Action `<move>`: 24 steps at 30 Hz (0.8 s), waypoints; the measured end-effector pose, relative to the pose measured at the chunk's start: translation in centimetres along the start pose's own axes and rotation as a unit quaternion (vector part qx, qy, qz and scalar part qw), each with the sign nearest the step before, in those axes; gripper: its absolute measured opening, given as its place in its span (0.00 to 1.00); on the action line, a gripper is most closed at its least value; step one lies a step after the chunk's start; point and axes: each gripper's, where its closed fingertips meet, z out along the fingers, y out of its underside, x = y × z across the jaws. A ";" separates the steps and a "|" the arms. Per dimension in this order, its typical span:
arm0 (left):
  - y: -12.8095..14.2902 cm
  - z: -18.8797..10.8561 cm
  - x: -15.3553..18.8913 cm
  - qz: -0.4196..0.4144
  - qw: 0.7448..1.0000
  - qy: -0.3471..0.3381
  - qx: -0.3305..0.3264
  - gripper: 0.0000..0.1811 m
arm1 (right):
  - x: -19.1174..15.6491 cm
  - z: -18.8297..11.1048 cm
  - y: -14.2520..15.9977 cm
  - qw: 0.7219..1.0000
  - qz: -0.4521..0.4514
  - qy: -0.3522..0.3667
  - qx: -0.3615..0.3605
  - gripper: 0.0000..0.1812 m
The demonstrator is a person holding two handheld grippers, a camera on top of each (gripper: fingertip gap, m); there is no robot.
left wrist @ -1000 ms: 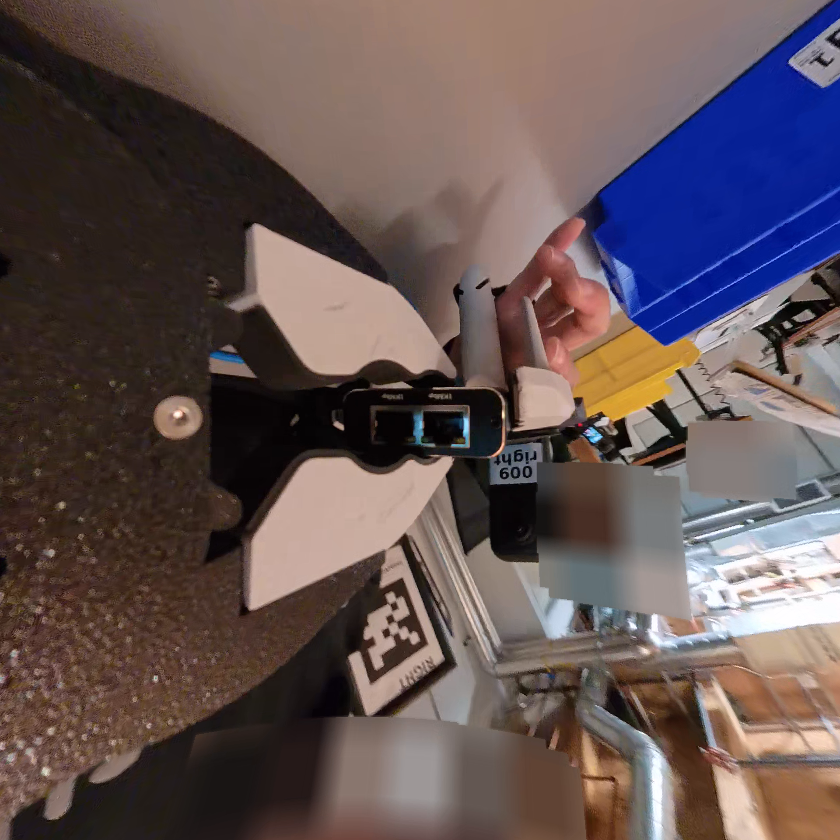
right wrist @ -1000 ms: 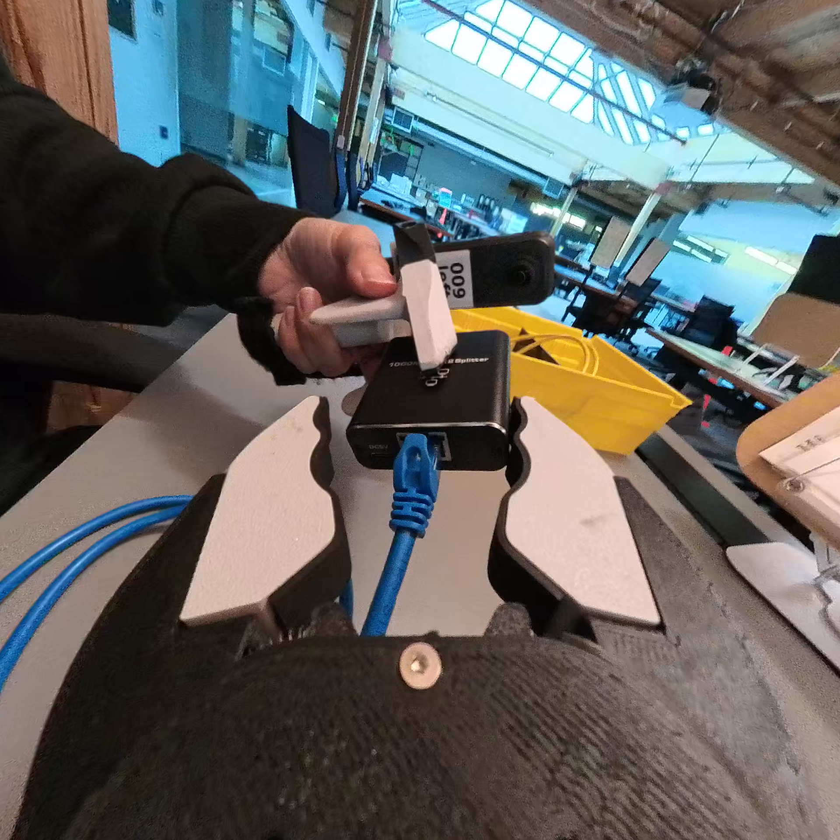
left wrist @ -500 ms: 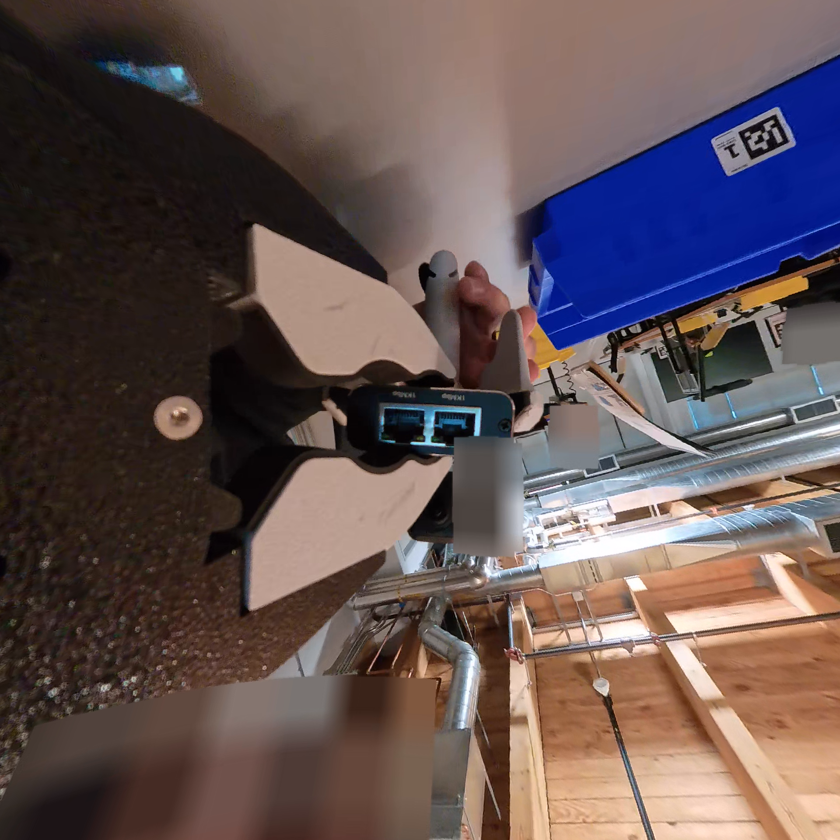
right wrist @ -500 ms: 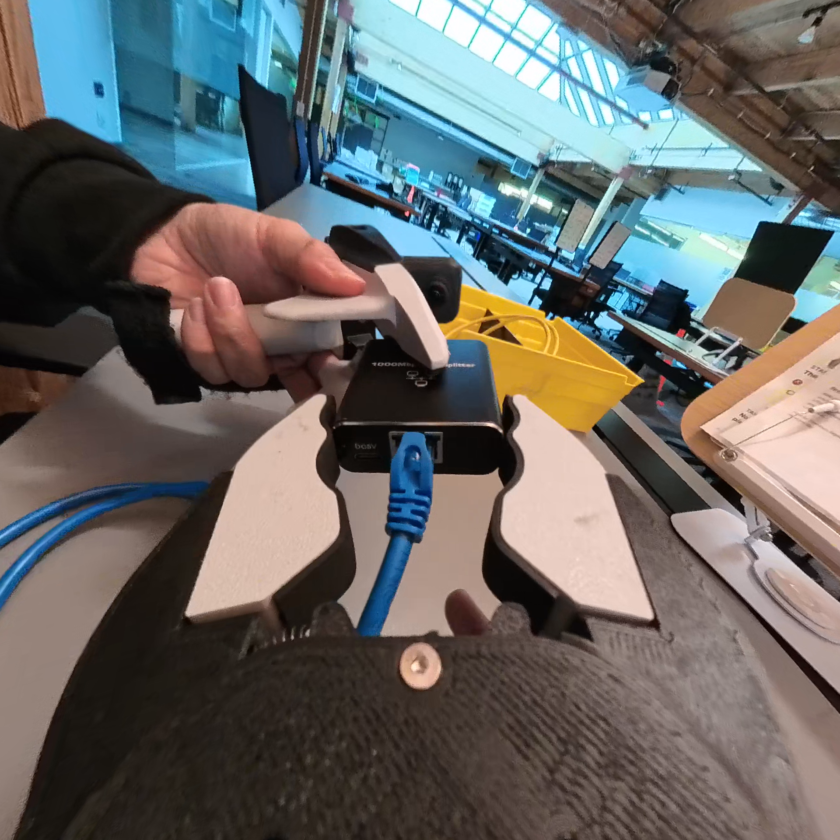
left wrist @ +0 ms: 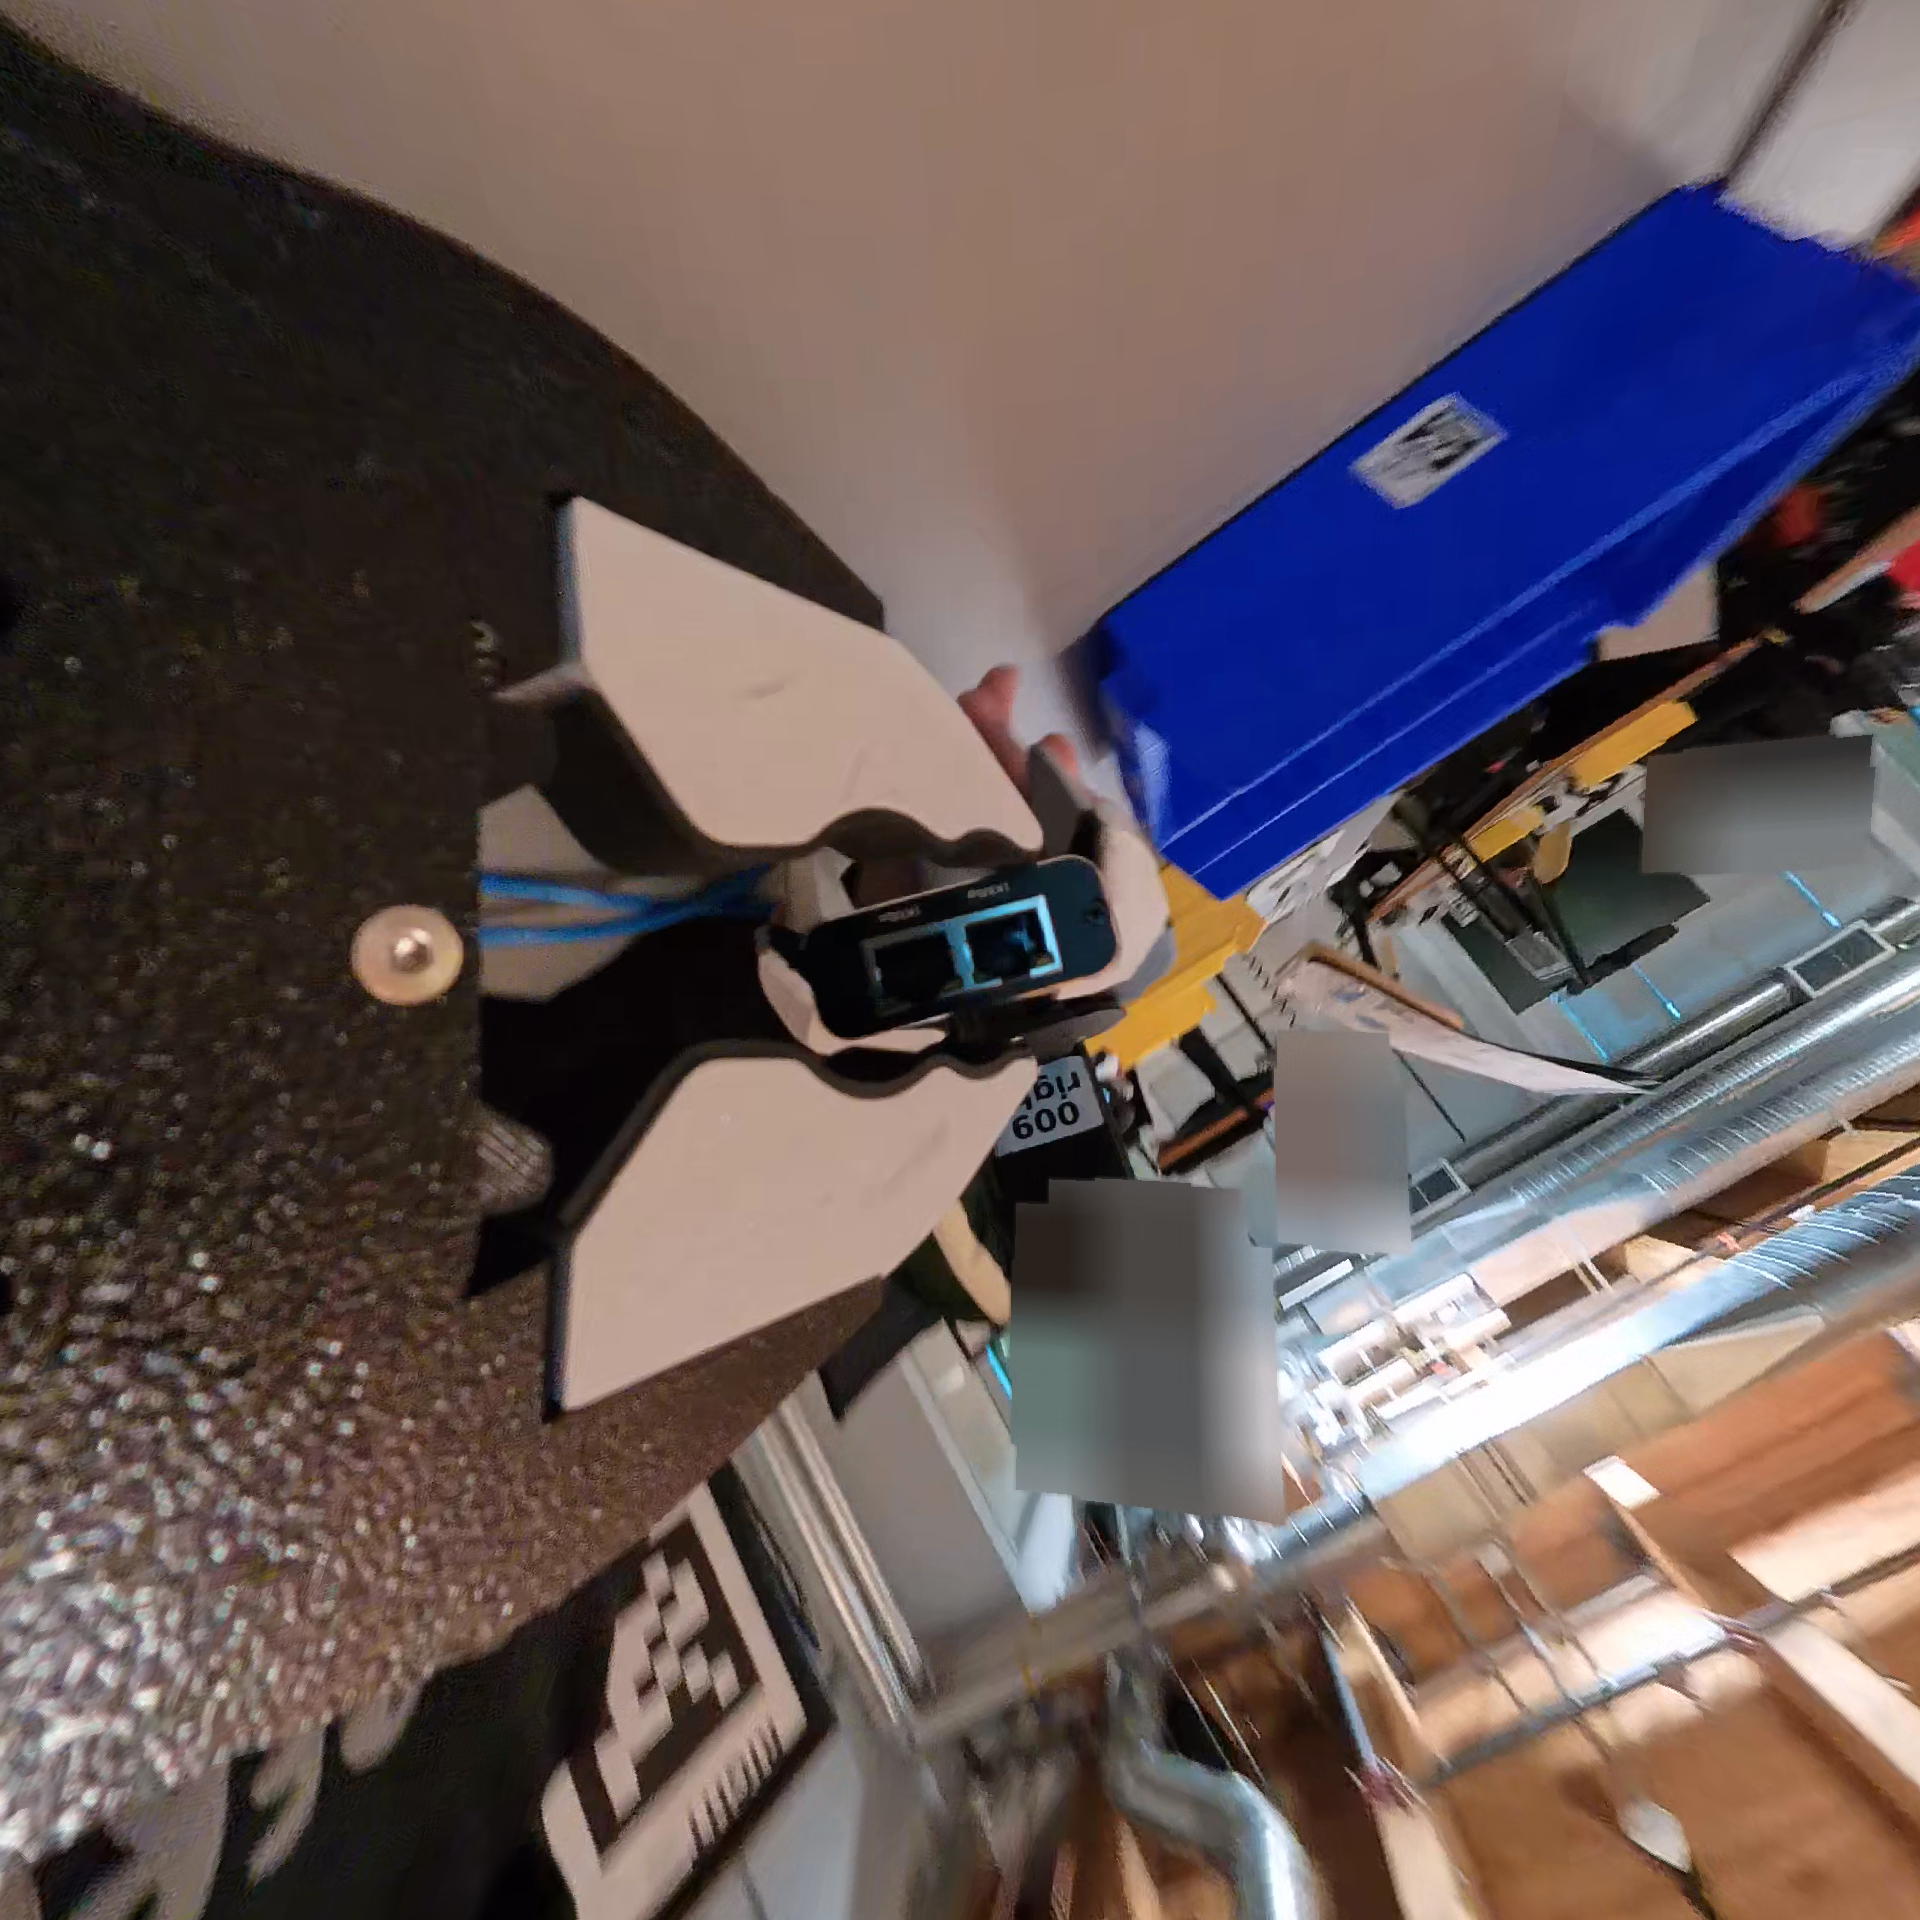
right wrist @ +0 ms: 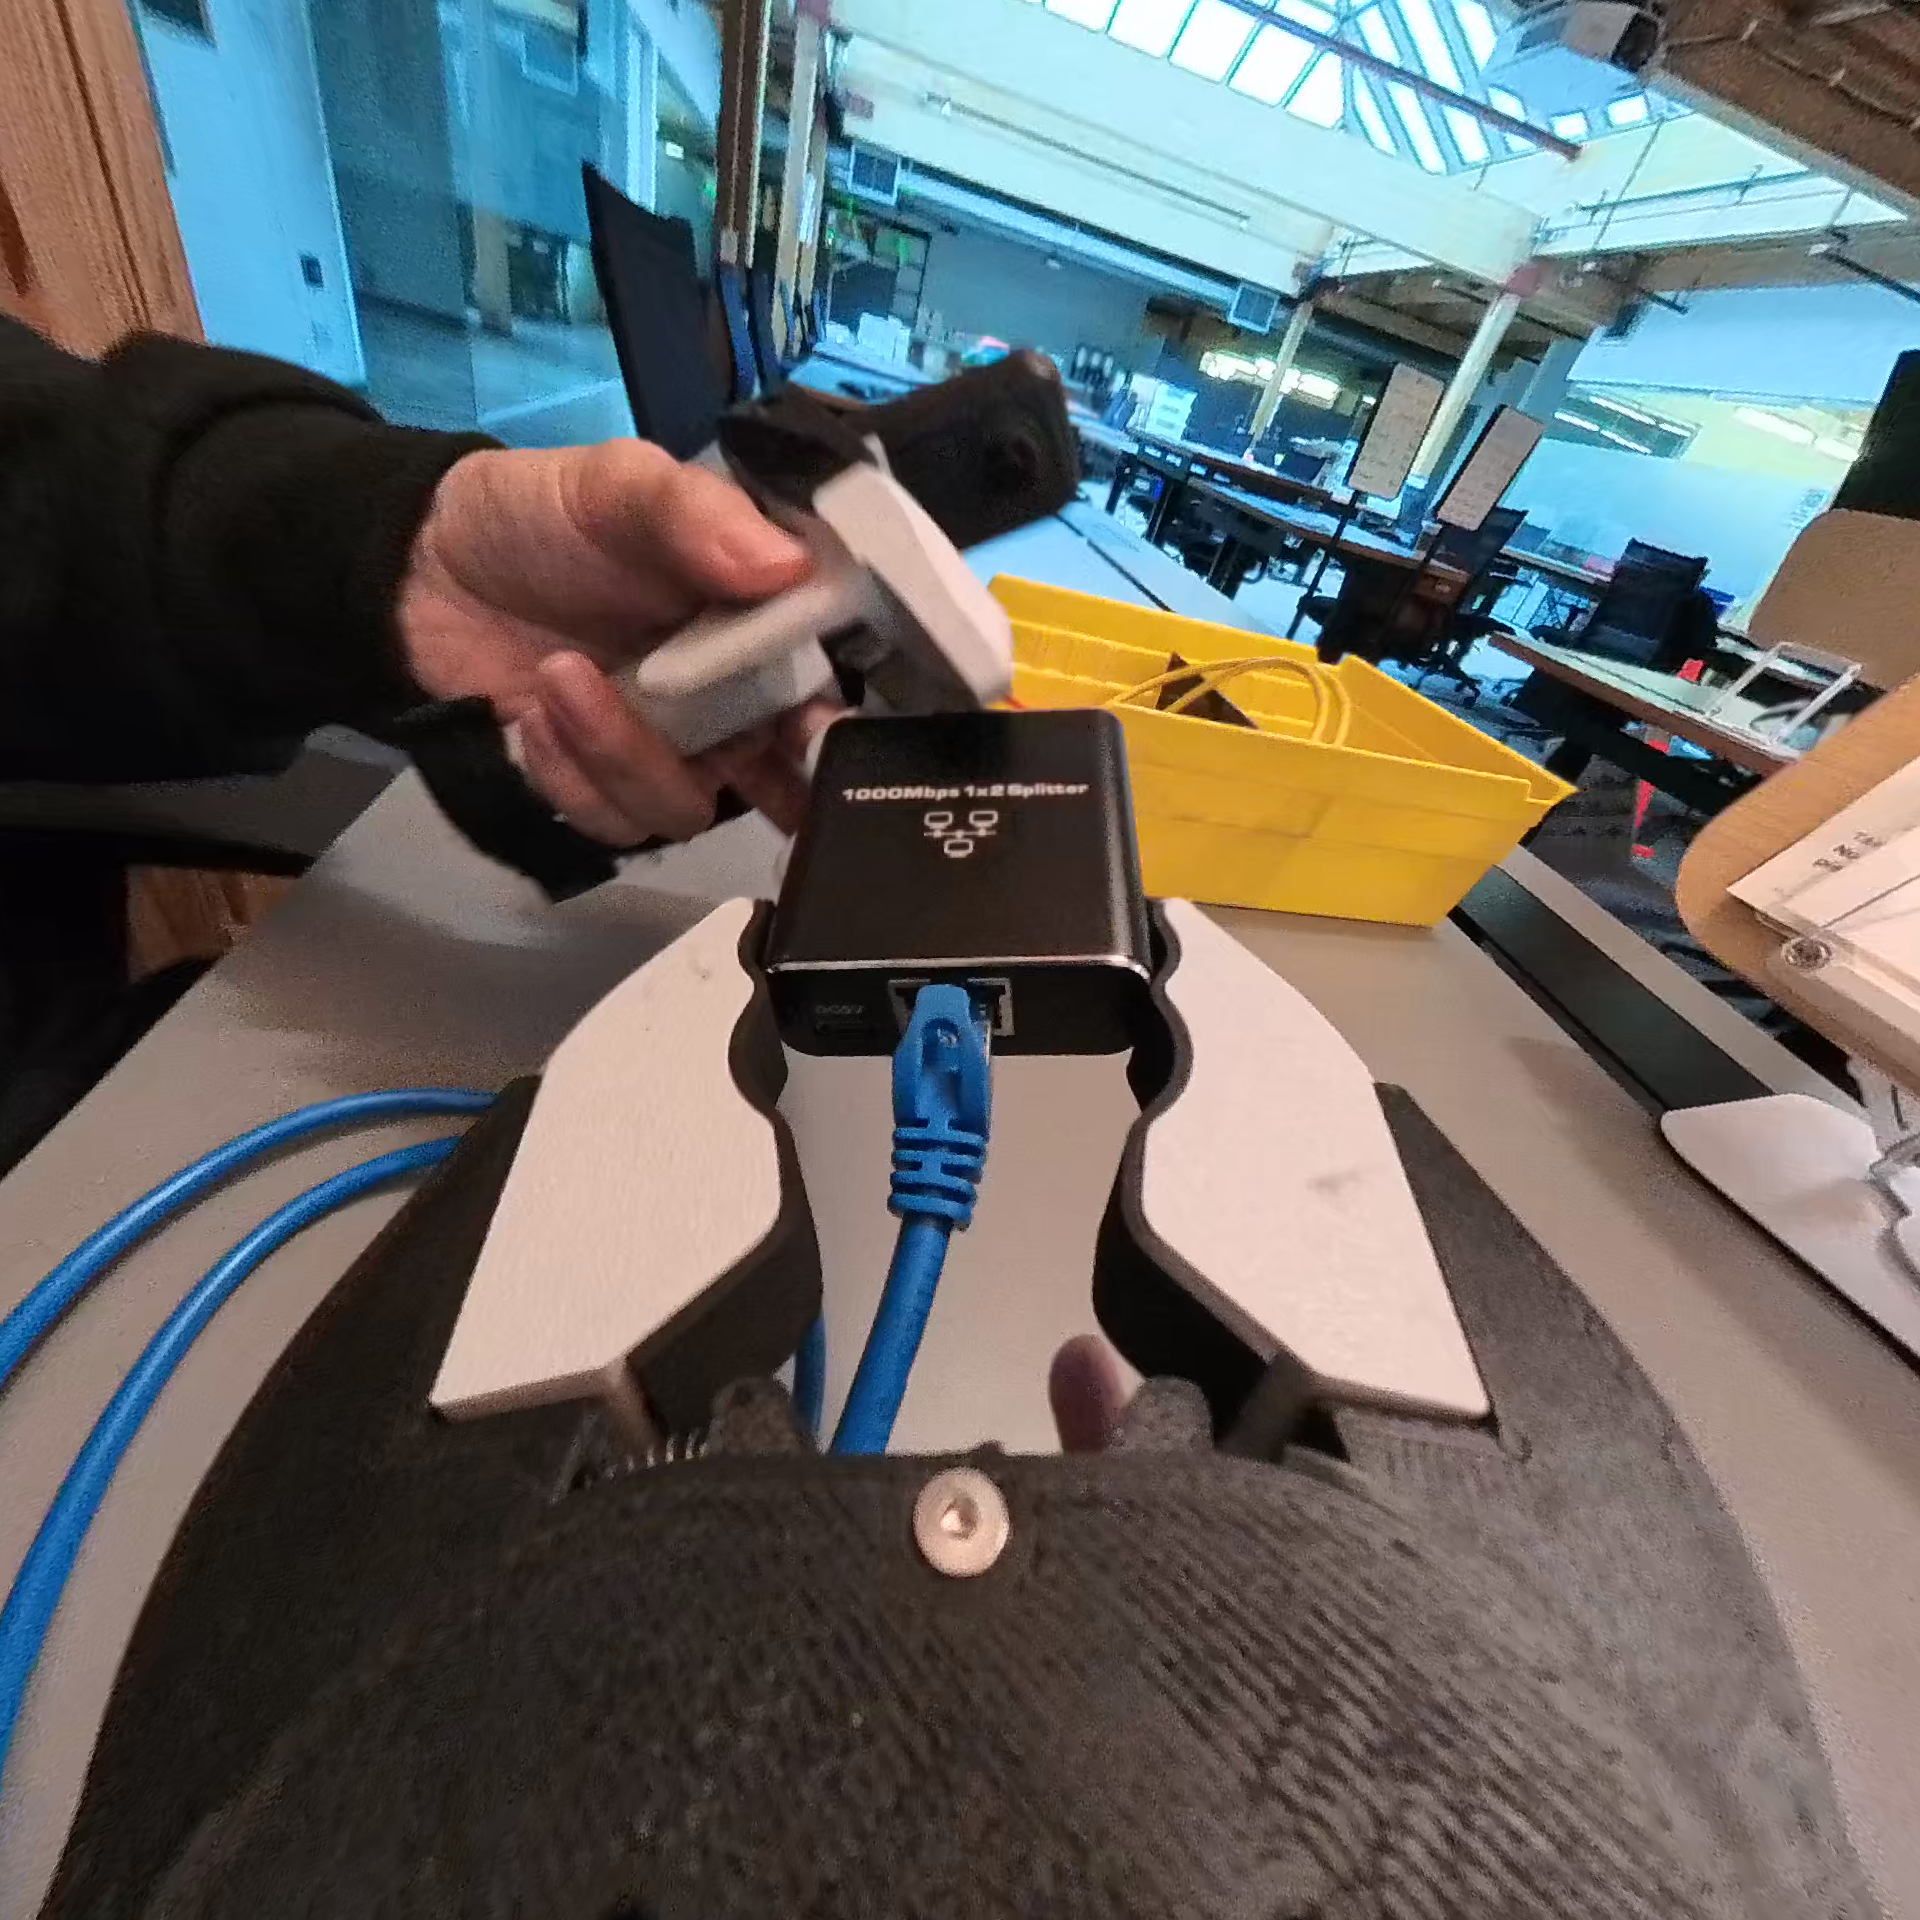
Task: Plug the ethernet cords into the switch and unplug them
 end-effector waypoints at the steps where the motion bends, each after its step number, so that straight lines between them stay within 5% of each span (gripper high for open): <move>1: -1.1 -1.0 0.4 0.049 0.999 -0.012 0.005 0.16 | 0.3 -0.4 -0.1 1.000 0.012 0.000 0.008 0.37; 4: -4.9 -4.8 0.7 0.226 0.969 -0.100 -0.005 0.18 | 0.9 -1.8 0.1 0.999 0.033 -0.006 0.019 0.37; 6: -7.7 -8.0 -0.9 0.340 0.916 -0.209 -0.043 0.20 | 0.7 -2.4 0.4 0.999 0.036 -0.024 0.020 0.37; 11: -16.3 -16.9 -8.9 0.544 0.655 -0.472 -0.229 0.31 | 0.6 -2.1 1.7 0.997 0.057 -0.038 0.018 0.36; 14: -20.3 -18.9 -13.0 0.605 0.537 -0.503 -0.305 0.33 | 0.4 -1.6 3.0 0.997 0.058 -0.046 -0.007 0.37; 17: -21.8 -19.7 -17.5 0.596 0.492 -0.500 -0.391 0.33 | 0.5 -1.6 2.9 0.997 0.059 -0.047 0.000 0.36; 21: -22.6 -19.1 -21.6 0.563 0.498 -0.487 -0.446 0.29 | 0.1 -1.8 2.6 0.996 0.057 -0.063 0.010 0.36; 24: -23.7 -19.5 -23.3 0.548 0.475 -0.498 -0.475 0.30 | -0.2 -2.0 2.4 0.996 0.055 -0.074 0.017 0.36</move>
